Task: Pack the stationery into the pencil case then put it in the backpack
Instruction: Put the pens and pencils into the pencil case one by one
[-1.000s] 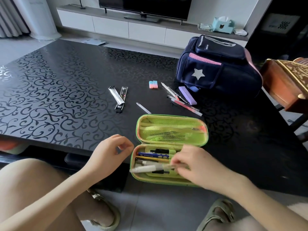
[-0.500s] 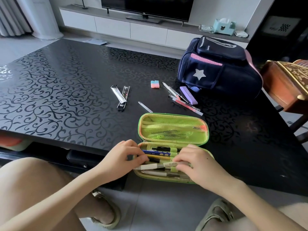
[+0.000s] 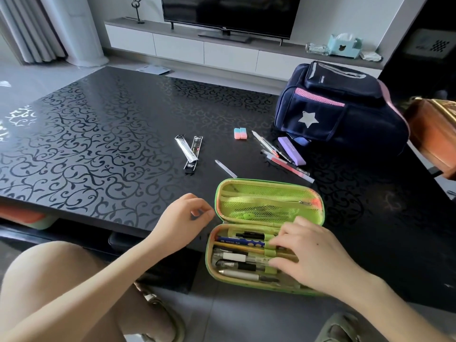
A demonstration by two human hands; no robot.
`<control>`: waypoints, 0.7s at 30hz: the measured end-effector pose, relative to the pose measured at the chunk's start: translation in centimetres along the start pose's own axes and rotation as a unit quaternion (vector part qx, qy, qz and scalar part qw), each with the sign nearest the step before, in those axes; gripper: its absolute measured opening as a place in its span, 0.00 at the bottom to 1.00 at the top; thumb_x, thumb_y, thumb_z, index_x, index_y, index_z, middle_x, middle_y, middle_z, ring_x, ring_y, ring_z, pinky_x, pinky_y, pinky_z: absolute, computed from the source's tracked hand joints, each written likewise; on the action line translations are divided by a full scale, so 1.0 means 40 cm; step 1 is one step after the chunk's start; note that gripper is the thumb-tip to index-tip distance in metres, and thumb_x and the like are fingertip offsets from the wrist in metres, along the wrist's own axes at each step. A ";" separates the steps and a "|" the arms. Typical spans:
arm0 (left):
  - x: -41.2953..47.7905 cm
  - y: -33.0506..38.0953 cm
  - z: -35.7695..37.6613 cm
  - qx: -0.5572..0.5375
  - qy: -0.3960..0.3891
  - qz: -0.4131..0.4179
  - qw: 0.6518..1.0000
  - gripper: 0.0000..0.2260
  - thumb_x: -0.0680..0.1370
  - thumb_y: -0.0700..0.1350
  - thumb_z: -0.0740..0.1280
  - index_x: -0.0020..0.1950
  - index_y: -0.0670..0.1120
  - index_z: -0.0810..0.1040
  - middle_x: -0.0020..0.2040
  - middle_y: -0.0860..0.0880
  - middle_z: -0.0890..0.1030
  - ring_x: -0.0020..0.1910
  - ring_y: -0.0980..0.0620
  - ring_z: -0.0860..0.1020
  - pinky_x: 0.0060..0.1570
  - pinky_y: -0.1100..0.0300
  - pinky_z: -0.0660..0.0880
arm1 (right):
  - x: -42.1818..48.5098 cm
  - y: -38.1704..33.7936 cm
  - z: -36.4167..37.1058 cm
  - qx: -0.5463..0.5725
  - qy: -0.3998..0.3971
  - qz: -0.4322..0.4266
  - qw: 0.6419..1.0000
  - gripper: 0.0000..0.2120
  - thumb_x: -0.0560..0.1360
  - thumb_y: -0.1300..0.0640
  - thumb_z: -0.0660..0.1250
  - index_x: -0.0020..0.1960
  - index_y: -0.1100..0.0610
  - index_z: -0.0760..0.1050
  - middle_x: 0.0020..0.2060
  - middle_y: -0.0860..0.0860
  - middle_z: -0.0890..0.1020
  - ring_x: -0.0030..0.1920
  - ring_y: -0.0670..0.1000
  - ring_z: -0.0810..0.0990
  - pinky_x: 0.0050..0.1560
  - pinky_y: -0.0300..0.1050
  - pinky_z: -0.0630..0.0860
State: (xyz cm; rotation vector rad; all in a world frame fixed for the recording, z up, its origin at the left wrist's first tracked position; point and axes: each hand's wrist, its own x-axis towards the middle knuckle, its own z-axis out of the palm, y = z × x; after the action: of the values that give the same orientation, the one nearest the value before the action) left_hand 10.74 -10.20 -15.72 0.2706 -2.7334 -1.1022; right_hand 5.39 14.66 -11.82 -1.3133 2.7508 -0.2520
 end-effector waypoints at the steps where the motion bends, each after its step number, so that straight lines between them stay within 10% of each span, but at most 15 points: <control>1: 0.022 -0.008 -0.006 0.002 0.018 -0.022 1.000 0.03 0.74 0.45 0.68 0.42 0.50 0.80 0.41 0.53 0.76 0.39 0.58 0.74 0.39 0.67 0.66 | 0.022 0.001 -0.014 0.004 -0.003 0.006 1.000 0.18 0.74 0.39 0.61 0.60 0.43 0.76 0.47 0.41 0.77 0.50 0.45 0.69 0.45 0.39 0.65; 10: 0.246 -0.085 -0.029 0.031 0.140 -0.162 0.976 0.06 0.74 0.43 0.65 0.42 0.43 0.80 0.39 0.47 0.79 0.47 0.44 0.77 0.42 0.59 0.68 | 0.376 0.030 0.001 0.040 0.097 0.117 0.988 0.11 0.75 0.49 0.63 0.45 0.53 0.81 0.42 0.48 0.82 0.47 0.51 0.78 0.43 0.45 0.73; 17: 0.347 -0.089 -0.006 0.053 0.141 -0.111 0.982 0.04 0.73 0.43 0.66 0.42 0.45 0.80 0.42 0.48 0.77 0.45 0.46 0.76 0.42 0.59 0.67 | 0.559 0.077 0.055 0.023 -0.111 0.208 0.972 0.13 0.71 0.47 0.69 0.43 0.56 0.73 0.42 0.53 0.80 0.47 0.57 0.80 0.40 0.43 0.70; 21: 0.400 -0.078 0.013 0.047 0.131 -0.077 0.987 0.03 0.73 0.43 0.67 0.42 0.46 0.80 0.41 0.50 0.77 0.41 0.48 0.76 0.41 0.60 0.68 | 0.556 0.131 0.034 0.040 -0.038 0.220 0.974 0.16 0.78 0.53 0.61 0.34 0.58 0.65 0.31 0.52 0.71 0.39 0.58 0.72 0.34 0.44 0.65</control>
State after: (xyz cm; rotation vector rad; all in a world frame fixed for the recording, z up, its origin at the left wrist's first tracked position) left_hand -4.53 -15.82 -16.67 0.6053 -2.5652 -0.8994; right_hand -12.38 0.43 -14.21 -0.6513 2.8356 -0.2671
